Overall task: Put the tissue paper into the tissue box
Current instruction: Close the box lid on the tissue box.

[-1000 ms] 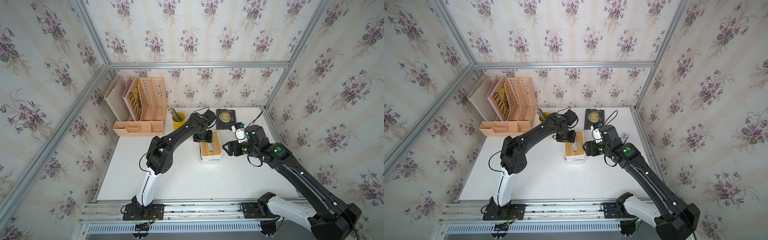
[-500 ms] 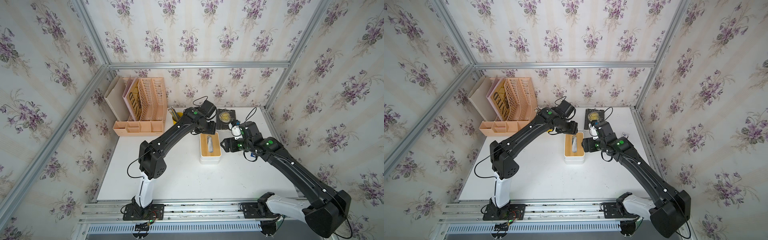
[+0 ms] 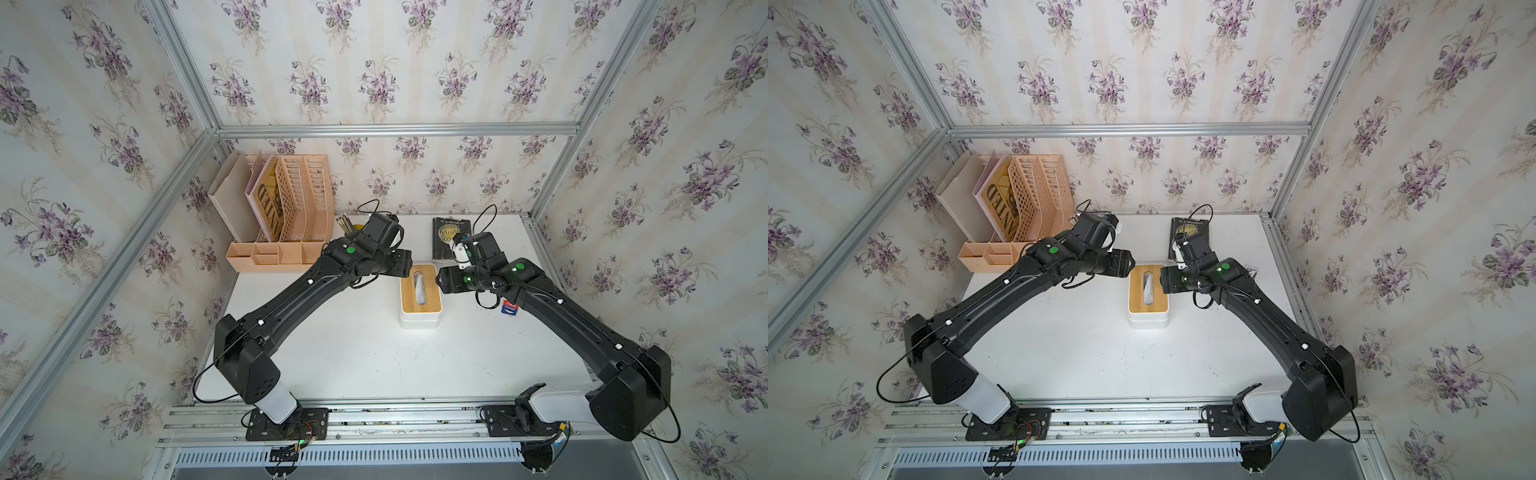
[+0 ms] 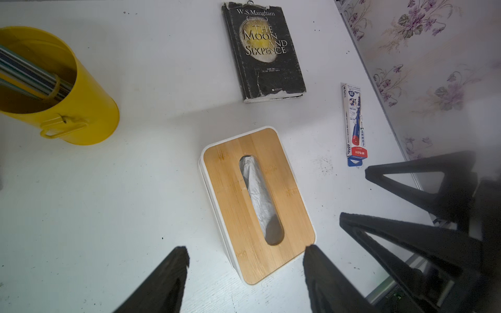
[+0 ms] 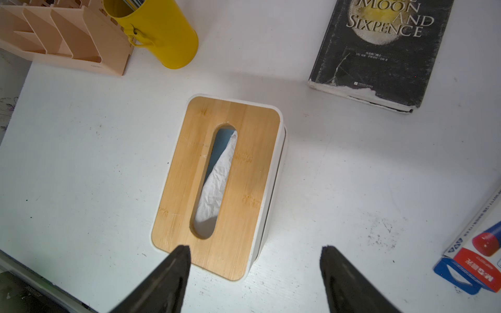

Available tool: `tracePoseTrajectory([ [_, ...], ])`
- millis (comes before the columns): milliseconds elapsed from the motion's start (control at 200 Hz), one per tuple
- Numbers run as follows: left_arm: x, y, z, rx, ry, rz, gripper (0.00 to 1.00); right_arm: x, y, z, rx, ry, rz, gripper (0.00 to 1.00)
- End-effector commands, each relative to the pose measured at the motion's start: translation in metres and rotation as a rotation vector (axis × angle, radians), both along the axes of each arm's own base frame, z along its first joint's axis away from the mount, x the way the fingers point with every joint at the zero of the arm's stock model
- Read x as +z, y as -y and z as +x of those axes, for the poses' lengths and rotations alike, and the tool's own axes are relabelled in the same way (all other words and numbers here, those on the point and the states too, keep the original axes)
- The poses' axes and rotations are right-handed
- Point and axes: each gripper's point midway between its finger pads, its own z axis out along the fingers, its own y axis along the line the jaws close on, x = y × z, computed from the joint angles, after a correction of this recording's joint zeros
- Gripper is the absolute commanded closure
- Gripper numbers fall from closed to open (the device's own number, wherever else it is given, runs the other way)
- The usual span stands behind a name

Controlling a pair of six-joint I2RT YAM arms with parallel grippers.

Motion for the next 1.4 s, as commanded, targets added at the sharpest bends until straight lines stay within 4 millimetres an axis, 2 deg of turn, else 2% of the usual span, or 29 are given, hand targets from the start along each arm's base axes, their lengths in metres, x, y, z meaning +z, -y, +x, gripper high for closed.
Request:
tracePoseTrajectory([
  [0,0.002,0.007,0.001,-0.039,0.037,-0.038,0.28,0.003,-0.001,0.002,-0.012,0.011,0.018,0.23],
  [155,-0.012,0.008,-0.005,-0.05,0.014,-0.049,0.28,0.006,0.0,-0.008,0.007,0.014,0.038,0.29],
  [320,-0.012,0.006,-0.01,-0.044,0.009,-0.073,0.27,0.014,0.0,-0.016,0.035,0.026,0.052,0.35],
  [395,-0.011,0.005,-0.011,-0.042,0.018,-0.074,0.26,0.013,-0.003,-0.015,0.063,0.018,0.044,0.41],
  [554,-0.021,0.005,-0.015,-0.049,0.004,-0.083,0.25,-0.006,-0.006,-0.014,0.086,0.001,0.039,0.58],
  [679,-0.031,-0.001,-0.016,-0.045,0.002,-0.045,0.23,-0.025,-0.006,-0.009,0.088,-0.019,0.061,0.62],
  [904,-0.028,-0.011,-0.004,-0.008,0.069,0.017,0.22,-0.048,-0.013,0.004,0.105,-0.006,0.069,0.65],
  [1014,-0.04,-0.017,0.005,0.0,0.059,0.092,0.23,-0.055,-0.009,0.008,0.087,-0.007,0.052,0.65],
  [1134,-0.057,-0.021,0.009,-0.024,-0.013,0.121,0.24,-0.056,-0.008,0.009,0.065,-0.005,0.061,0.66],
  [1264,-0.06,-0.026,0.008,-0.035,-0.035,0.068,0.24,-0.055,-0.008,0.009,0.046,-0.004,0.082,0.66],
  [1394,-0.061,-0.033,0.005,-0.045,-0.028,0.035,0.23,-0.044,-0.01,0.01,0.038,0.02,0.114,0.59],
])
